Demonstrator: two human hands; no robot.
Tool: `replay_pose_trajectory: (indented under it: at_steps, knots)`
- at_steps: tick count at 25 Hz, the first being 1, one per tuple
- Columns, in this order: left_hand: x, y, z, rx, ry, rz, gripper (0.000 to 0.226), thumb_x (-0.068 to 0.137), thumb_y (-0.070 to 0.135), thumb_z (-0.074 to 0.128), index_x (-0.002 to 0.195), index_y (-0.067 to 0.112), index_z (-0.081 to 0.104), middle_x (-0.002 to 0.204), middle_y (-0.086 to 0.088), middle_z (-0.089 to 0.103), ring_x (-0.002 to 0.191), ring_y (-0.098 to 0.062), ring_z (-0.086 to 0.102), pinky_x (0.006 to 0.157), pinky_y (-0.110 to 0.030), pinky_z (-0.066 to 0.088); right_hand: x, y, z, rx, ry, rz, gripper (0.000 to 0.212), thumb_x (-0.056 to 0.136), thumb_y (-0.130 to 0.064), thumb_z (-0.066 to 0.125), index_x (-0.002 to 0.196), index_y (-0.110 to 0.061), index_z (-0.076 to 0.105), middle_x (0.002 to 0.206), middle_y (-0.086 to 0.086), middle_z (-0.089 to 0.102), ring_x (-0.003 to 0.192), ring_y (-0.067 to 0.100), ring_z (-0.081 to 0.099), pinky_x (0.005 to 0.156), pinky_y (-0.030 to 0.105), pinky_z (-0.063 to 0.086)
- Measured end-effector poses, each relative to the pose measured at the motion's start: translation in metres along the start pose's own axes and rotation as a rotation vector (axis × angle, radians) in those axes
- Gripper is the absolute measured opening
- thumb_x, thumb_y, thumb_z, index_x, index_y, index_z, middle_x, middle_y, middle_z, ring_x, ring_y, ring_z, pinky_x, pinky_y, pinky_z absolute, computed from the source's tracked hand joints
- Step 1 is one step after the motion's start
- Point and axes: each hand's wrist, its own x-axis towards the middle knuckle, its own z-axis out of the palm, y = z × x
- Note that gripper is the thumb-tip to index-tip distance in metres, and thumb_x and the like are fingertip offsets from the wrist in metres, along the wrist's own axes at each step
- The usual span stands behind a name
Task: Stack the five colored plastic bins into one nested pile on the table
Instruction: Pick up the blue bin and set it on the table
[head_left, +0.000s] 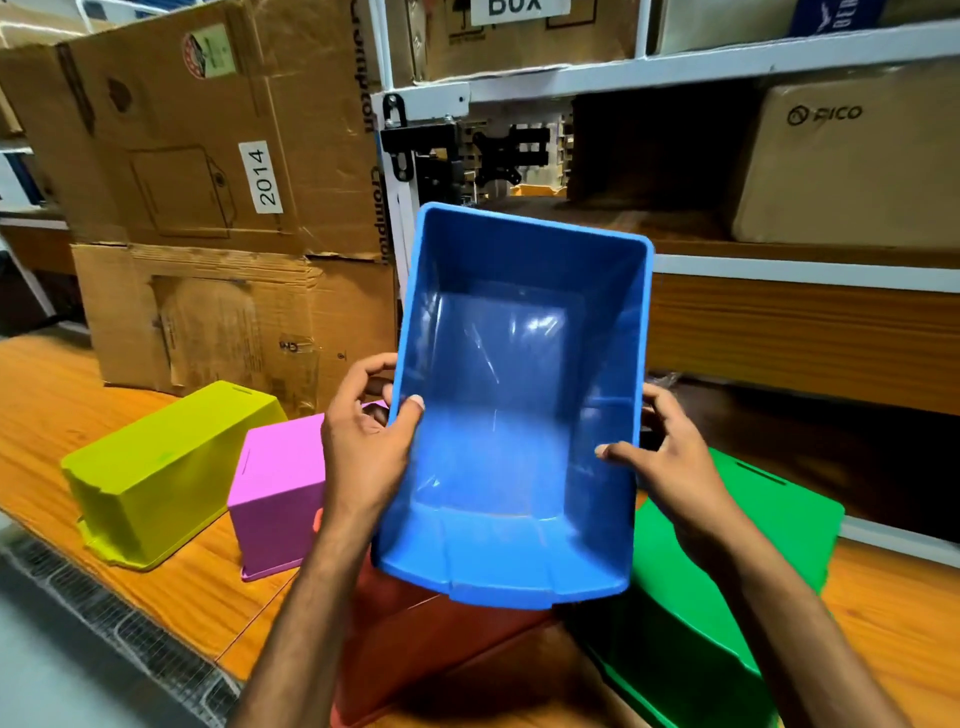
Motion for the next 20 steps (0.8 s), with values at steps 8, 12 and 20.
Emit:
replay_pose_trajectory:
  at_steps: [8, 12, 20]
  knots:
    - [-0.023, -0.008, 0.006, -0.128, -0.060, -0.256, 0.045, 0.087, -0.009, 0.070, 0.120, 0.021, 0.063, 0.112, -0.003, 0.068, 0.093, -0.001, 0.068, 0.080, -0.021, 0.055, -0.033, -0.029, -0.031, -0.046, -0.082, -0.041, 0.083, 0.067, 0.026, 0.070, 0.131, -0.026, 0.062, 0.128, 0.027, 0.059, 0.094, 0.015, 0.056, 0.082, 0.024, 0.053]
    - [-0.053, 0.012, 0.005, -0.156, -0.289, -0.442, 0.071, 0.089, -0.012, 0.066, 0.145, 0.030, 0.053, 0.119, -0.002, 0.068, 0.092, -0.010, 0.067, 0.088, -0.039, 0.054, -0.054, -0.048, -0.056, -0.107, -0.048, -0.081, 0.087, 0.065, 0.033, 0.062, 0.124, -0.029, 0.061, 0.107, 0.021, 0.060, 0.082, 0.003, 0.054, 0.073, 0.017, 0.051]
    - [-0.125, 0.049, 0.020, -0.228, -0.388, -0.347, 0.094, 0.082, -0.020, 0.067, 0.156, 0.031, 0.039, 0.128, 0.007, 0.068, 0.108, -0.012, 0.067, 0.097, -0.029, 0.055, -0.107, -0.068, -0.110, -0.184, 0.009, -0.201, 0.087, 0.066, 0.032, 0.054, 0.121, -0.036, 0.058, 0.103, 0.004, 0.062, 0.097, 0.023, 0.060, 0.072, 0.034, 0.055]
